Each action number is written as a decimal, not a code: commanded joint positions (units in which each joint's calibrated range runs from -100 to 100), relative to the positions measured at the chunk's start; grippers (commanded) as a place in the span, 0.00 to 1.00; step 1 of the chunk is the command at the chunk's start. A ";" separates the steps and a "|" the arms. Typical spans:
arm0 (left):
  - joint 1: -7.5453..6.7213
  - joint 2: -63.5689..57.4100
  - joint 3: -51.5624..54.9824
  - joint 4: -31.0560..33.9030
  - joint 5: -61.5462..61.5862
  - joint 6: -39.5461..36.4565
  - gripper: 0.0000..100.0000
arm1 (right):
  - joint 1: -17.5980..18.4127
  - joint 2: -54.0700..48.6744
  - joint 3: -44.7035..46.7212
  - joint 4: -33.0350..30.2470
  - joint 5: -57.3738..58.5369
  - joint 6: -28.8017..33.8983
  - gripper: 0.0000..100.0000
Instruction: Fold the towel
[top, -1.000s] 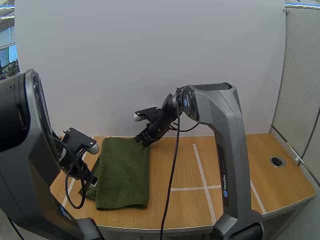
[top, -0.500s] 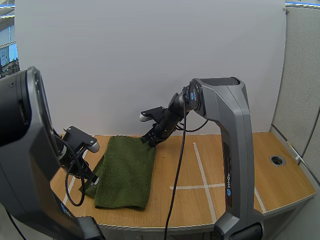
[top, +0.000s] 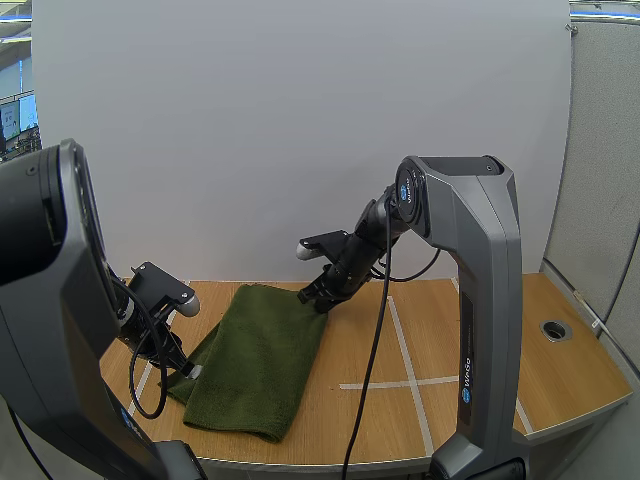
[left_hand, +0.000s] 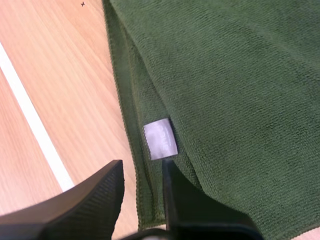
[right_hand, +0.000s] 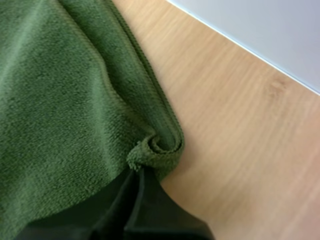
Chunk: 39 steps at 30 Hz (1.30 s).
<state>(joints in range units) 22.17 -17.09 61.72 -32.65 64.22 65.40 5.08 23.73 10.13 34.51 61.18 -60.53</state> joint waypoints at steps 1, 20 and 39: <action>0.02 0.25 -0.49 1.02 0.19 0.49 0.44 | -0.34 -1.95 1.39 -1.34 -0.52 -1.26 0.00; 1.88 6.72 -0.49 0.31 10.61 2.19 0.81 | -0.34 -2.10 1.38 -2.14 0.03 -1.01 0.00; 1.98 6.73 -7.91 -1.44 35.78 -3.30 0.81 | -0.34 -2.10 1.38 -2.25 -1.46 -1.30 0.00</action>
<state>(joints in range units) 24.11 -10.24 57.07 -34.68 94.38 68.05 5.00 22.66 11.27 32.93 60.99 -61.24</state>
